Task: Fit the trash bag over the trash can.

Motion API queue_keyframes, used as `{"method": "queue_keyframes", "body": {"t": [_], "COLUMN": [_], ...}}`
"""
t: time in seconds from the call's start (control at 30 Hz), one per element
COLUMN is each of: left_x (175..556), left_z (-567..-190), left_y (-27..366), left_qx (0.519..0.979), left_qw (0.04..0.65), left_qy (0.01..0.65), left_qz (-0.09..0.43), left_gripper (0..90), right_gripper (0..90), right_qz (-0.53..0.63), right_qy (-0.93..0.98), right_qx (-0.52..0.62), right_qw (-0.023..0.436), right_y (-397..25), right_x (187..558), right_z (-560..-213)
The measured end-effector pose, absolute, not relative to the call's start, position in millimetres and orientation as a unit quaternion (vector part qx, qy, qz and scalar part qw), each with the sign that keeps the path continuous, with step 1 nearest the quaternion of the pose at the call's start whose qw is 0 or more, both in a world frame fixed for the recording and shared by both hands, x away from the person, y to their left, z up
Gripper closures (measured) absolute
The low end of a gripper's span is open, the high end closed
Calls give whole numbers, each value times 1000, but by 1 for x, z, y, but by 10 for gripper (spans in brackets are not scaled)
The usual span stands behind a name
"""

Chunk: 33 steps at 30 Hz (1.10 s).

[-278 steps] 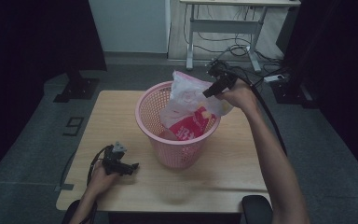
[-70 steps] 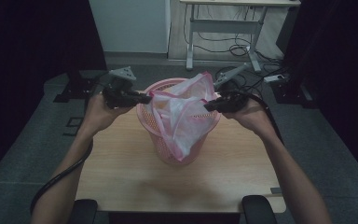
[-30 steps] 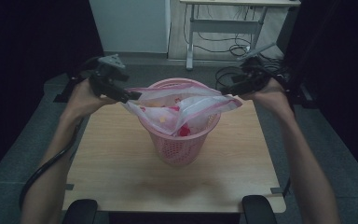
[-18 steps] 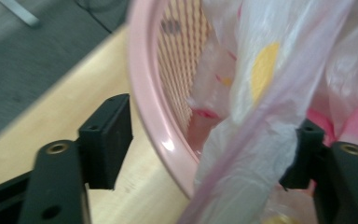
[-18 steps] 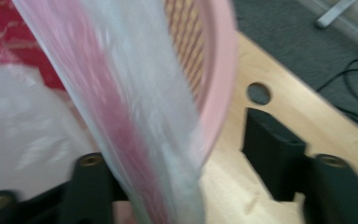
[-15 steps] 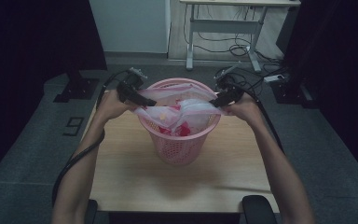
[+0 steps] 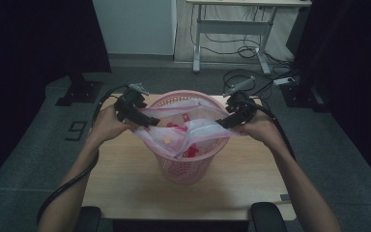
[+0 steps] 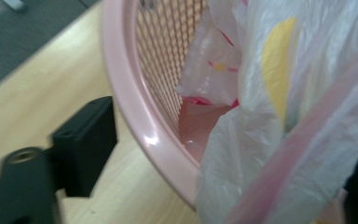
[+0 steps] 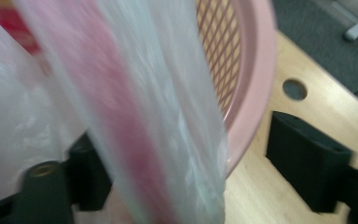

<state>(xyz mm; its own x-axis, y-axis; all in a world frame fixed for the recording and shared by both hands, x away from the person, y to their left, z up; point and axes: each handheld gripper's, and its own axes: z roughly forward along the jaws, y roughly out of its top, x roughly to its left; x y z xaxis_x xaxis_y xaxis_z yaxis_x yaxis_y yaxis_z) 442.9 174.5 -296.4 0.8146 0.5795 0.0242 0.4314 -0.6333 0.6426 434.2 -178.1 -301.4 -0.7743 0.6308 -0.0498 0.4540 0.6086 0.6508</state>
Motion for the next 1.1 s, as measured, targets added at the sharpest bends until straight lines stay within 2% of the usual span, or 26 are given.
{"method": "queue_keyframes", "body": {"t": [0.13,0.23,0.3,0.33,0.37,0.4,0.43,0.47,0.53,0.63,0.73,0.83,1.1], "left_x": [440,436,432,432,431,431,430,430,434,449,466,482,513], "left_z": [-279,-269,-262,-262,-260,-260,-260,-260,-258,-257,-261,-271,-306], "left_y": [175,174,173,173,172,172,172,171,169,166,163,160,157], "left_qx": [893,895,895,895,899,899,901,902,899,890,886,882,890], "left_qw": [340,346,351,351,346,346,340,335,328,321,293,277,268], "left_qy": [268,249,237,237,226,226,221,217,222,250,278,301,323], "left_qz": [125,134,143,143,147,147,154,165,190,205,226,234,181], "left_gripper": [145,157,190,222,273,374,374,490,694,814,866,872,870], "right_gripper": [199,244,349,349,524,524,617,696,785,813,813,813,814], "right_qz": [344,351,355,355,343,343,334,327,326,321,315,310,281], "right_qy": [878,875,873,873,879,879,880,882,879,875,868,867,867], "right_qx": [302,297,295,295,291,291,294,294,297,306,323,332,356], "right_qw": [141,151,156,156,160,160,167,171,182,195,205,206,205], "right_y": [-183,-186,-191,-191,-193,-193,-193,-193,-192,-187,-178,-174,-165], "right_x": [431,428,423,423,420,420,419,419,424,439,465,477,506], "right_z": [-284,-273,-268,-268,-267,-267,-268,-268,-268,-269,-274,-280,-304]}}
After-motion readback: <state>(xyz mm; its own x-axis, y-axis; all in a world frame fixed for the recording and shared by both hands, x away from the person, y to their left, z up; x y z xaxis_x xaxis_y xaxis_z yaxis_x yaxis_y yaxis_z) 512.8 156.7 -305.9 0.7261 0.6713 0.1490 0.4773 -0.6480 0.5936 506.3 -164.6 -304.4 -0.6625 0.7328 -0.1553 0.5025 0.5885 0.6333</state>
